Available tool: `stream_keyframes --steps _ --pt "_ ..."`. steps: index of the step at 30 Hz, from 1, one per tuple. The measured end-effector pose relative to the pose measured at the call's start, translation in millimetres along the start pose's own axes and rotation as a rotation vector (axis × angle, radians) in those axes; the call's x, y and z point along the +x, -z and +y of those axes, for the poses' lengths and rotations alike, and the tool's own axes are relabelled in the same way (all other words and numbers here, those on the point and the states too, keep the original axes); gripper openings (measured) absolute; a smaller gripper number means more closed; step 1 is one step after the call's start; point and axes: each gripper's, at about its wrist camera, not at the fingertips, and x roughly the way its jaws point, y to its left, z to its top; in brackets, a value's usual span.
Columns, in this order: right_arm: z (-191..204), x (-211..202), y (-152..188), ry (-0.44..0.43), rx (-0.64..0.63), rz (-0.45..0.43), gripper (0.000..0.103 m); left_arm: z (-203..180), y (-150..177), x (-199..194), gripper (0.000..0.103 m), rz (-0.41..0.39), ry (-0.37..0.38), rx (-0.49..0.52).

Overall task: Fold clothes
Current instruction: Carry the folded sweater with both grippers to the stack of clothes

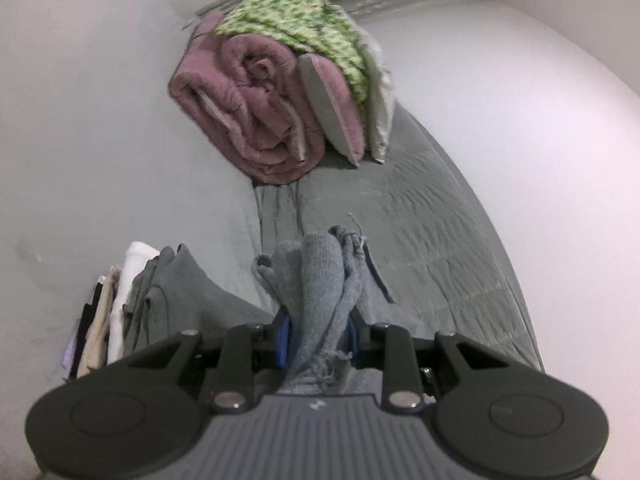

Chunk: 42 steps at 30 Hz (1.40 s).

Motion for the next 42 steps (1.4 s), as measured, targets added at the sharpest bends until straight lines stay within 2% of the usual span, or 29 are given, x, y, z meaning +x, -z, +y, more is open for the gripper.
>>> stream_keyframes --steps 4,8,11,13,21,26,31,37,39,42 --pt "-30.9 28.0 -6.8 0.022 0.038 0.016 0.039 29.2 -4.2 28.4 0.028 0.004 -0.063 -0.044" --pt "-61.2 45.8 -4.8 0.038 0.071 -0.018 0.041 46.6 -5.5 43.0 0.031 0.002 -0.124 -0.009" --pt "-73.3 45.3 0.3 0.027 0.077 -0.053 0.049 50.5 -4.6 45.8 0.035 -0.011 -0.137 0.036" --pt "-71.7 41.0 3.3 0.041 0.036 -0.072 0.054 47.4 -6.0 44.2 0.036 -0.023 -0.135 0.064" --pt "-38.2 13.8 -2.0 0.065 -0.138 -0.198 0.054 24.7 -14.0 14.9 0.038 -0.175 -0.118 0.172" --pt "-24.2 8.3 10.0 0.089 -0.253 -0.229 0.054 20.5 -7.6 12.3 0.037 -0.149 -0.098 0.215" --pt "-33.7 14.2 23.5 0.147 -0.282 -0.189 0.054 20.9 6.1 16.5 0.037 -0.118 -0.22 0.304" --pt "-30.4 -6.2 27.2 0.141 -0.242 -0.214 0.054 0.5 11.0 -2.2 0.039 -0.119 -0.277 0.39" --pt "-21.9 -14.4 29.9 0.147 -0.254 -0.222 0.054 -8.7 14.7 -10.4 0.044 -0.113 -0.302 0.429" --pt "-5.3 -26.4 39.2 0.155 -0.291 -0.218 0.061 -20.1 23.3 -23.0 0.058 -0.099 -0.338 0.478"
